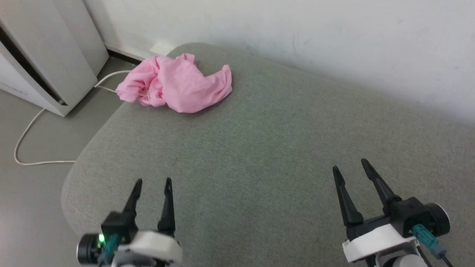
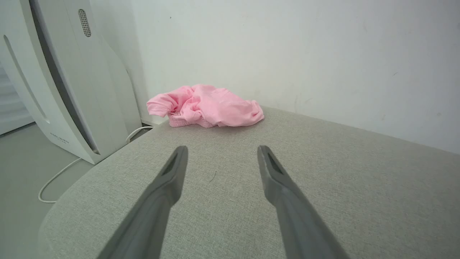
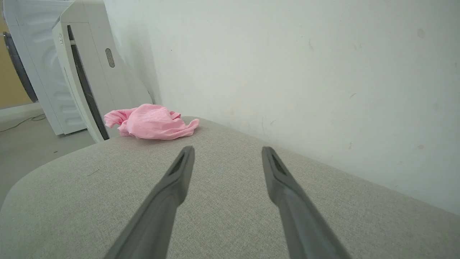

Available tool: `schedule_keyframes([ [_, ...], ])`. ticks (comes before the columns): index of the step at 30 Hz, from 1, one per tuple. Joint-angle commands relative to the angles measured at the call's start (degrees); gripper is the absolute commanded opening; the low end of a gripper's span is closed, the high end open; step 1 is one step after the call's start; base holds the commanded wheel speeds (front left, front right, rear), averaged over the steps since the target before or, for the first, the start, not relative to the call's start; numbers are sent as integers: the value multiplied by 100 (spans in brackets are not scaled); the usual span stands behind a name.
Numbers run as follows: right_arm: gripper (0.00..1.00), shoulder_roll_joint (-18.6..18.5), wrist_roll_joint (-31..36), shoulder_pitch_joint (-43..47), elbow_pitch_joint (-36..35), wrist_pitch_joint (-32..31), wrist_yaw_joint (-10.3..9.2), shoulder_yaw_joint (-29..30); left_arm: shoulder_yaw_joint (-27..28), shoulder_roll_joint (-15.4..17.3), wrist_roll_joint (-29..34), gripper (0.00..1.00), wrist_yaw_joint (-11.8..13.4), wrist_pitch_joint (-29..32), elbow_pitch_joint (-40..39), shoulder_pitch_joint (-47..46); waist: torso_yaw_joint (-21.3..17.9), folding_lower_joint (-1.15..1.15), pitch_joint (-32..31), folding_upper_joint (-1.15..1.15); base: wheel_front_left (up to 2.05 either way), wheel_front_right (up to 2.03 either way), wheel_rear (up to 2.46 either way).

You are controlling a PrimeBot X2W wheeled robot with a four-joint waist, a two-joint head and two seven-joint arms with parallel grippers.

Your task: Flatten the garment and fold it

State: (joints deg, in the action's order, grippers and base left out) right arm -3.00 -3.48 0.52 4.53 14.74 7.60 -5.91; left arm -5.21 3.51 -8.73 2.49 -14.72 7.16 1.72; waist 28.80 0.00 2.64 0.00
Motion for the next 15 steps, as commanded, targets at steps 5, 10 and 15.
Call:
schedule_keyframes([
  [5, 100, 13, 320, -182, -123, 26, -11, -43, 80, 333, 63, 100, -184, 284, 835, -1183, -388, 0, 720, 0, 0, 0, 0],
  [10, 100, 13, 527, -368, -219, 4, -11, -66, 304, 777, -193, 100, -496, 933, 1534, -2477, -680, 0, 1311, 0, 0, 0, 0],
  [15, 100, 13, 678, -599, -403, -30, -11, -147, 282, 1454, -221, 100, -793, 1650, 2143, -3648, -1058, 0, 1869, 0, 0, 0, 0],
])
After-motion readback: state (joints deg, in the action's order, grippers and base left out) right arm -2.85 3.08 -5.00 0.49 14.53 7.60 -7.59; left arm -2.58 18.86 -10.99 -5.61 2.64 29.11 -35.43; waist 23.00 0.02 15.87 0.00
